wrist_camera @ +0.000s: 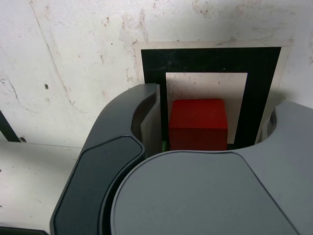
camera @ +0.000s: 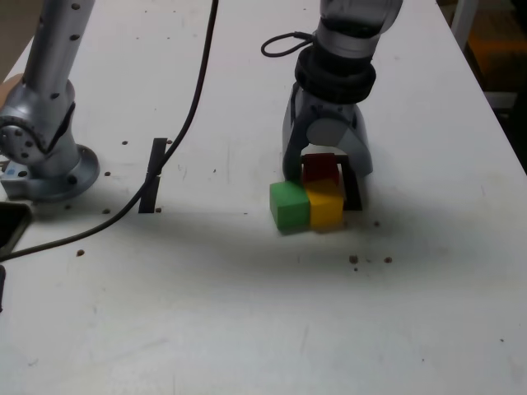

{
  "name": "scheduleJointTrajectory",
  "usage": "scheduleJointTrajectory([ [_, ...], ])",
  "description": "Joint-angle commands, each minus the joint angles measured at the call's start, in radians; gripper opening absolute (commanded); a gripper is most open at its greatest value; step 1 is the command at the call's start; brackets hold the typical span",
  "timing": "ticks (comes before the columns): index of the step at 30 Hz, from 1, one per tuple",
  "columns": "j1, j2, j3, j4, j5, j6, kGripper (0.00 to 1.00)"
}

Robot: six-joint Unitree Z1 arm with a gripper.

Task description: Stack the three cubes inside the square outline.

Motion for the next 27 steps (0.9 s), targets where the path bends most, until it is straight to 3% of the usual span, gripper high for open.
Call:
scheduleJointTrajectory([
  [1, -0.002, -0.012, -0.002, 0.002, 0.001, -0.001, 0.83],
  [27, -0.07, -0.043, 0.054, -0.048, -0.02, -0.031, 0.83],
])
